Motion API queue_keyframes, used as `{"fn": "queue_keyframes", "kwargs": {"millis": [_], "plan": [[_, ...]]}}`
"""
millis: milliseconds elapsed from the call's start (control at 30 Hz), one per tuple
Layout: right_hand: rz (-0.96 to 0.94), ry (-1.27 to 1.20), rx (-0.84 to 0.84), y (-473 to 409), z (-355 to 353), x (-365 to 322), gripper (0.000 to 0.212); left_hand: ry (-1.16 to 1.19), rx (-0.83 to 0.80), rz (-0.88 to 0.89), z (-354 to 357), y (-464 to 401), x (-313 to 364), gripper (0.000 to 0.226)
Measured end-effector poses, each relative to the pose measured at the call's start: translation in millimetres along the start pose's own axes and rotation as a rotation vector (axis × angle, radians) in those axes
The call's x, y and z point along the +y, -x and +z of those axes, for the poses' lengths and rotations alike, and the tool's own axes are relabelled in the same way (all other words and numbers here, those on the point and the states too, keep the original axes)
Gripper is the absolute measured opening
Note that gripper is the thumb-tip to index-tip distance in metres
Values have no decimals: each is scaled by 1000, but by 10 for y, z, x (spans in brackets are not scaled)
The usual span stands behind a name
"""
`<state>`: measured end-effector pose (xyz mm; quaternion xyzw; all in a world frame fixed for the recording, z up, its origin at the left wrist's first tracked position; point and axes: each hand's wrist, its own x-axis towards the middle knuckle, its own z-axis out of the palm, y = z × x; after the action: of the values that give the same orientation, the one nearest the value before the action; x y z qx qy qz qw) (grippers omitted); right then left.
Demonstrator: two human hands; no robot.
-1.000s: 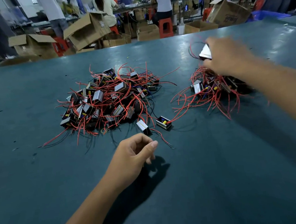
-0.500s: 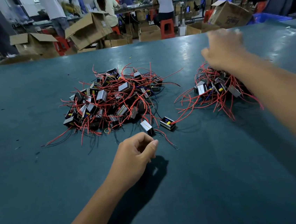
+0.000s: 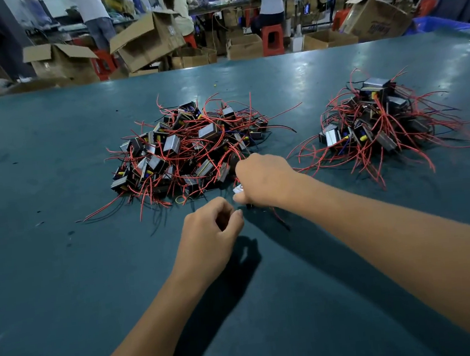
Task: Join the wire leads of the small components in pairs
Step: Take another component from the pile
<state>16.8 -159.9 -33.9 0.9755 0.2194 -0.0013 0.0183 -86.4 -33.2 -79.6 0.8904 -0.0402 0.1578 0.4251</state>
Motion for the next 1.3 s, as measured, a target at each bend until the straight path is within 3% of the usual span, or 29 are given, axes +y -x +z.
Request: {"fn": "queue_keyframes", "kwargs": {"millis": [133, 200, 300, 367, 400, 467, 567, 667, 833, 967, 1200, 1300], "plan": [[32, -76, 71, 126, -59, 55, 30, 6, -1, -19, -13, -5, 29, 31], [29, -219, 108, 246, -119, 135, 32, 49, -28, -61, -29, -12, 41, 29], [-71, -533, 284, 565, -162, 219, 34, 447, -97, -195, -28, -14, 111, 25], [-206, -525, 424, 852, -86, 169, 31, 790, -200, -287, -41, 21, 176, 37], [-259, -482, 469, 986, -12, 118, 29, 833, -256, -270, -42, 40, 185, 43], [-308, -447, 546, 1167, 162, 63, 28, 749, -326, -171, -31, 64, 187, 44], [-279, -588, 614, 1287, 286, 155, 29, 687, -350, -111, -55, 58, 166, 34], [-156, -754, 773, 1312, 245, 363, 21, 744, -365, -144, -134, 27, 126, 19], [-85, -995, 932, 1284, 124, 662, 12, 744, -360, -182, -150, -3, 64, 23], [-21, -1070, 907, 1253, 131, 729, 13, 685, -355, -203, -160, -32, 19, 20], [-43, -905, 513, 1249, 243, 535, 8, 769, -393, -279, -129, -2, 12, 10], [-26, -925, 442, 1262, 248, 535, 7, 799, -420, -296, -118, 12, 30, 12]]}}
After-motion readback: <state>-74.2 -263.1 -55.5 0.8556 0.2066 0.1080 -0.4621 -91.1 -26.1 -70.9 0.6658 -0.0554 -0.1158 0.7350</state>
